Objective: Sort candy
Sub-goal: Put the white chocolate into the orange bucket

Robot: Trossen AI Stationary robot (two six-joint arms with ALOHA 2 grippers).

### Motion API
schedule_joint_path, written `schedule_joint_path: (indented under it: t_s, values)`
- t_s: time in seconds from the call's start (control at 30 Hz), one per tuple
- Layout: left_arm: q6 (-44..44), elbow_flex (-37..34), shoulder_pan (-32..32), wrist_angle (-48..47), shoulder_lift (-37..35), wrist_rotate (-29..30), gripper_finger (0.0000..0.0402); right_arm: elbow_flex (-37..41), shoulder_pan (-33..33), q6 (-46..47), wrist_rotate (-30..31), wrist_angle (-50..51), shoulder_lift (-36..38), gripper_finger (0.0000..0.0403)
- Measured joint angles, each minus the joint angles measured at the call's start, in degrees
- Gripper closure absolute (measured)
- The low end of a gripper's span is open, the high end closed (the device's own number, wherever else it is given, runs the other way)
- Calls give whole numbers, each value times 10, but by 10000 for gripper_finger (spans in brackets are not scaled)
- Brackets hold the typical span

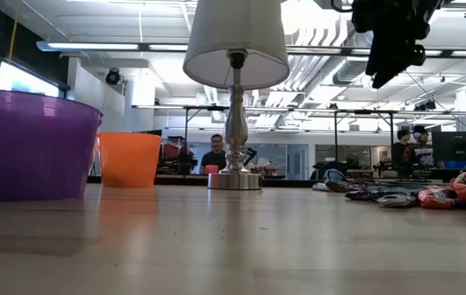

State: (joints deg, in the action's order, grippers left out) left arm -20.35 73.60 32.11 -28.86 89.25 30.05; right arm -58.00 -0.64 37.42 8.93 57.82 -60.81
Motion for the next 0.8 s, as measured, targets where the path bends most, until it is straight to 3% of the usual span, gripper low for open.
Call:
schedule_joint_path:
  t_s: [0.6, 0.8]
  values:
    - [-58, 0, -22, 1, 0, 25, 266, 0, -41, 31, -19, -3, -5, 192]
    - [-49, 0, -22, 0, 0, 24, 266, 0, -57, 26, 62, -2, -5, 192]
